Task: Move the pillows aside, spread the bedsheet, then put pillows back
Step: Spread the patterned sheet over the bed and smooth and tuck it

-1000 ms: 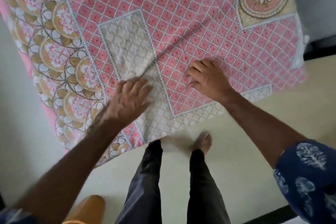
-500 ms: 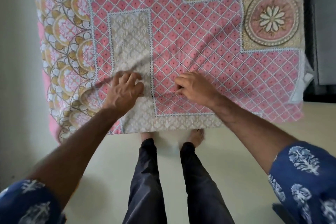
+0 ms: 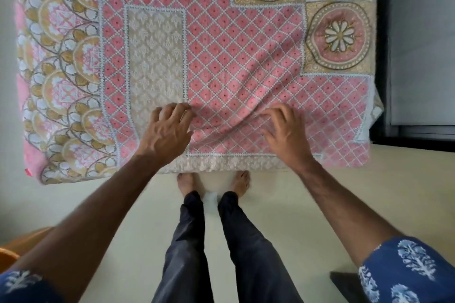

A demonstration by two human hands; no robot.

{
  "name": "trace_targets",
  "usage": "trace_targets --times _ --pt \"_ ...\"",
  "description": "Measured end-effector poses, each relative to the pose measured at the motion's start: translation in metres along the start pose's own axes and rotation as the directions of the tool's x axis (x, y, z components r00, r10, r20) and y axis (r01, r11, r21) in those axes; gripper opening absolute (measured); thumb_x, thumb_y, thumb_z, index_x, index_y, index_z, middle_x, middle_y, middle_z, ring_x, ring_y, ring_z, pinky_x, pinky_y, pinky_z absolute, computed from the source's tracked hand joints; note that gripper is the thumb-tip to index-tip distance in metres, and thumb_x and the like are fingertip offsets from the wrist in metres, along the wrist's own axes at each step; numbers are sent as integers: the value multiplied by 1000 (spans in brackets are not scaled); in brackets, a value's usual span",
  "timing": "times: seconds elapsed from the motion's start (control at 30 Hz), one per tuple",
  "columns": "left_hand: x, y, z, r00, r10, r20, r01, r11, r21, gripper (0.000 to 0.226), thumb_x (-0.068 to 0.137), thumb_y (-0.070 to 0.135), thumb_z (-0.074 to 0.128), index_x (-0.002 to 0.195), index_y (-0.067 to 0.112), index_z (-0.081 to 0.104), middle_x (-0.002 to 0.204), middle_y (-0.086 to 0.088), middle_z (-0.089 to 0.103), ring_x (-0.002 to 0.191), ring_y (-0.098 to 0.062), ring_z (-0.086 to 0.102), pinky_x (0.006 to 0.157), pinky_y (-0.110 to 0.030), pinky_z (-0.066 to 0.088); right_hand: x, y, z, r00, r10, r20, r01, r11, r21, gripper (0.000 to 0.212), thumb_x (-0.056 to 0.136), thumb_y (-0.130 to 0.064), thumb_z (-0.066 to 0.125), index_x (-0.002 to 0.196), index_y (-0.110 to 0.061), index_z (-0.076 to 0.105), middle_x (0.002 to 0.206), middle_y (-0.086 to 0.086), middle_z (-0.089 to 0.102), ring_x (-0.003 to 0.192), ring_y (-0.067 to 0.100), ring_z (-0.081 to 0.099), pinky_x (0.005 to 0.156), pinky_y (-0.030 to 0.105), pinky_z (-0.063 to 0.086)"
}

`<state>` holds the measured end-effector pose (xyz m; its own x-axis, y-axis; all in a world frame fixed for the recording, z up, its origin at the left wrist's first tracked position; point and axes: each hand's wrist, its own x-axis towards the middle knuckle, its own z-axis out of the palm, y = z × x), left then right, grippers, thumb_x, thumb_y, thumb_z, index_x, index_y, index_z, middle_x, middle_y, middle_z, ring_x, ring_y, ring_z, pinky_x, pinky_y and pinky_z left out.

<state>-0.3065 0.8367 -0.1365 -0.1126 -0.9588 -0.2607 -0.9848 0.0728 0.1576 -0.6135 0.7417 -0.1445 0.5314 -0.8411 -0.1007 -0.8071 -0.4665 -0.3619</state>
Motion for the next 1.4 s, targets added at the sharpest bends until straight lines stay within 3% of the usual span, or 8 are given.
trace_targets --times 0.3,0.43,0.53,0.73,0.97,1.13,1.27,1.4 --pt "89 89 -6 974 217 70 -219 976 17 63 104 39 47 158 16 25 166 -9 22 153 -33 20 117 -65 25 -24 126 -67 734 665 -139 -656 747 112 72 71 -31 88 130 -10 51 134 13 49 122 36 50 97 54 47" --pt "126 139 5 993 117 35 -114 991 -67 66 102 37 50 158 15 24 166 -10 24 153 -36 20 116 -71 20 -30 191 -52 616 778 125 -728 500 469 103 44 -67 94 125 -17 56 119 -4 67 102 14 70 84 43 61" --pt "142 173 11 996 -78 49 83 991 -101 79 94 51 59 156 17 25 164 -7 25 154 -35 15 116 -72 13 -48 218 -49 581 765 279 -756 378 535 78 60 -56 93 114 -14 56 105 -6 70 87 13 72 71 35 60" --pt "152 193 3 981 -185 63 189 979 -77 85 88 54 66 152 11 32 158 -13 35 147 -41 27 109 -71 29 -68 251 -52 735 619 276 -677 648 349 31 84 -42 78 95 -15 69 84 -3 71 74 19 64 69 33 49" --pt "157 206 -5 969 -199 148 200 980 8 86 89 61 57 157 21 24 161 -16 26 146 -48 24 108 -74 29 -81 284 -72 973 217 78 -223 972 79 42 83 -37 79 62 -15 51 49 -4 40 43 22 36 52 27 29" --pt "153 226 1 967 -148 205 158 987 -32 82 94 67 37 161 29 10 170 -9 -1 154 -42 -4 115 -76 8 -116 304 -78 976 162 144 -163 987 0 47 80 -29 81 60 -19 40 47 1 42 45 23 34 52 28 25" --pt "159 239 6 976 -128 179 136 990 -34 77 99 64 37 162 32 7 170 -5 -7 155 -36 -10 114 -77 2 -118 299 -58 907 348 238 -350 936 -35 35 84 -32 77 66 -16 51 55 2 54 53 26 46 54 30 33" --pt "180 250 5 990 -37 136 39 999 -15 70 102 56 40 161 29 14 170 -11 0 155 -37 -6 116 -74 4 -88 301 -54 702 560 440 -709 608 357 22 88 -16 70 109 -16 64 106 -4 63 98 17 60 81 30 46"
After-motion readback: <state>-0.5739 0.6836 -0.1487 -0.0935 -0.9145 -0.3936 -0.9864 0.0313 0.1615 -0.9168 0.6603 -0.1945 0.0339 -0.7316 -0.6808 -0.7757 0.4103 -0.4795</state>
